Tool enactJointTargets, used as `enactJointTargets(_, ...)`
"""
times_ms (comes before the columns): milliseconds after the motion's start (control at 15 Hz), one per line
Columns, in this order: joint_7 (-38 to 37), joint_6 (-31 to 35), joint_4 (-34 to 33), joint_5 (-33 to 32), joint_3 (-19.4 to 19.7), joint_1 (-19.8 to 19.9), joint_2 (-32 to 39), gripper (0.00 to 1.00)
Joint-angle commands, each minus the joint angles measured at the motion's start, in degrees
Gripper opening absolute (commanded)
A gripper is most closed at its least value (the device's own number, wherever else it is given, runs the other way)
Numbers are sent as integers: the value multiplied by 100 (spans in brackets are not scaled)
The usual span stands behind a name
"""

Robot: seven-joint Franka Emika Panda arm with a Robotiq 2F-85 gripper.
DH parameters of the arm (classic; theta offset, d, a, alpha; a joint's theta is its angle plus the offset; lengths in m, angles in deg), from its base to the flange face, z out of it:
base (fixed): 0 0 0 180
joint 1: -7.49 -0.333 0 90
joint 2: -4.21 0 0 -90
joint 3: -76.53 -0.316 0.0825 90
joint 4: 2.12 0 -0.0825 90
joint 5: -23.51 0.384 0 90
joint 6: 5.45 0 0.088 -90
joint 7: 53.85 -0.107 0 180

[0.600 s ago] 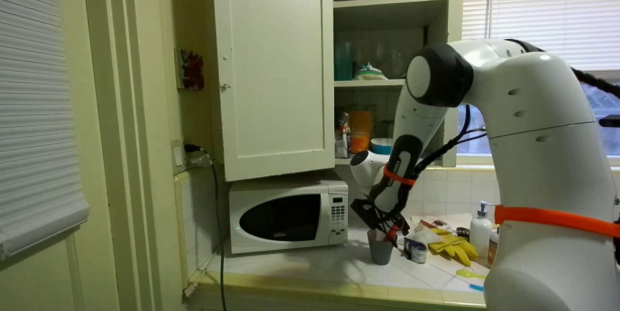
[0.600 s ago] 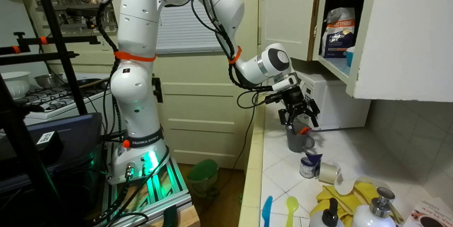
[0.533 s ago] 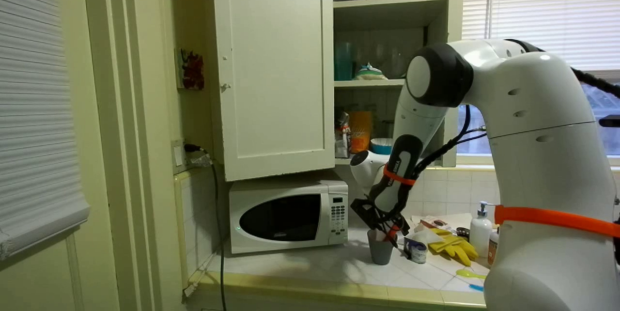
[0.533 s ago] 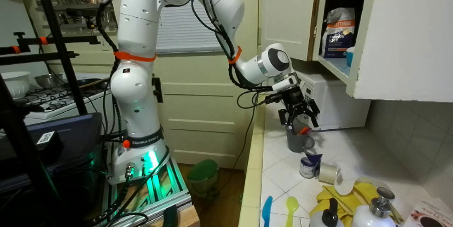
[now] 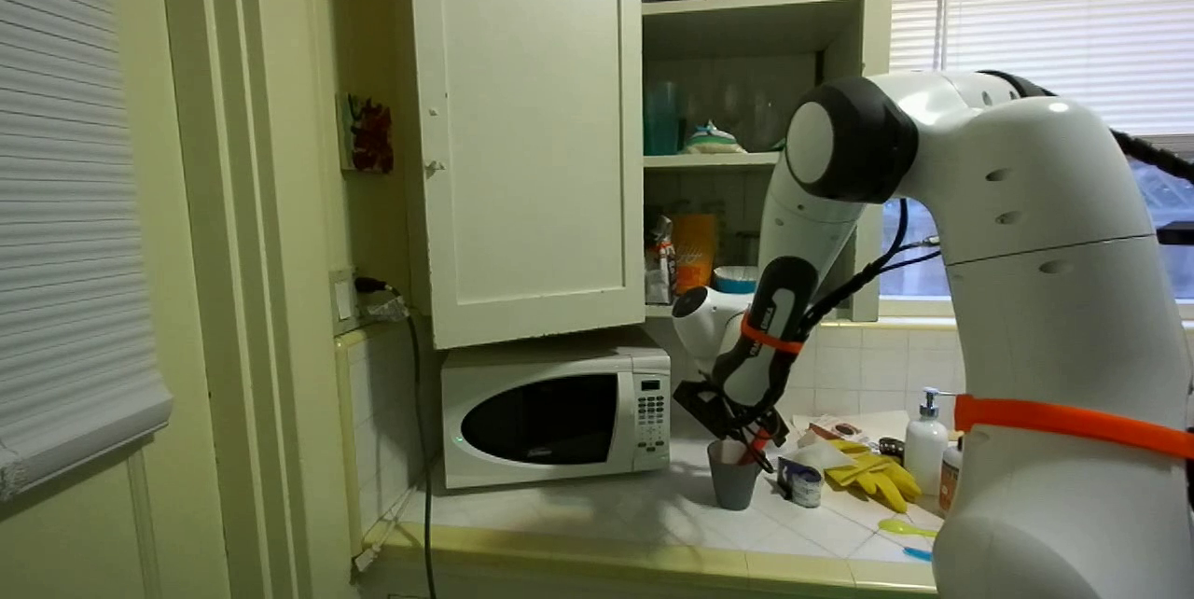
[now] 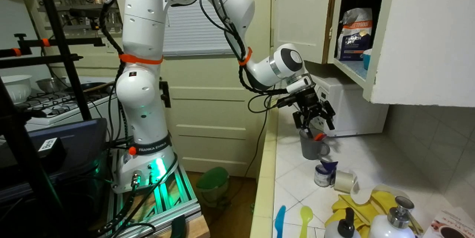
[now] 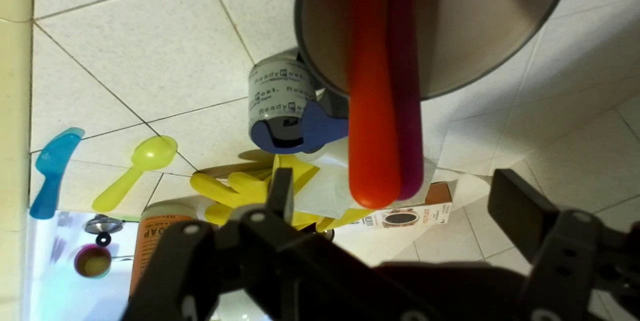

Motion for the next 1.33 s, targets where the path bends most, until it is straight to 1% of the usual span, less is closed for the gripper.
enactJointTargets(0,20,-10,6,1,-16,14,-15,100)
enactJointTargets(200,22,148,128,-177,-29,3,-73,100)
enactJointTargets(400,233,493,381,-469,-6,34,-331,100)
enactJointTargets(800,853,1823,744,-1431,159,218,-702,100)
enactJointTargets(1000,1376,2369,978,-1500,218,329,-833,100)
enactJointTargets(1267,2076,2674,1255,-1578,318,461,-991,100)
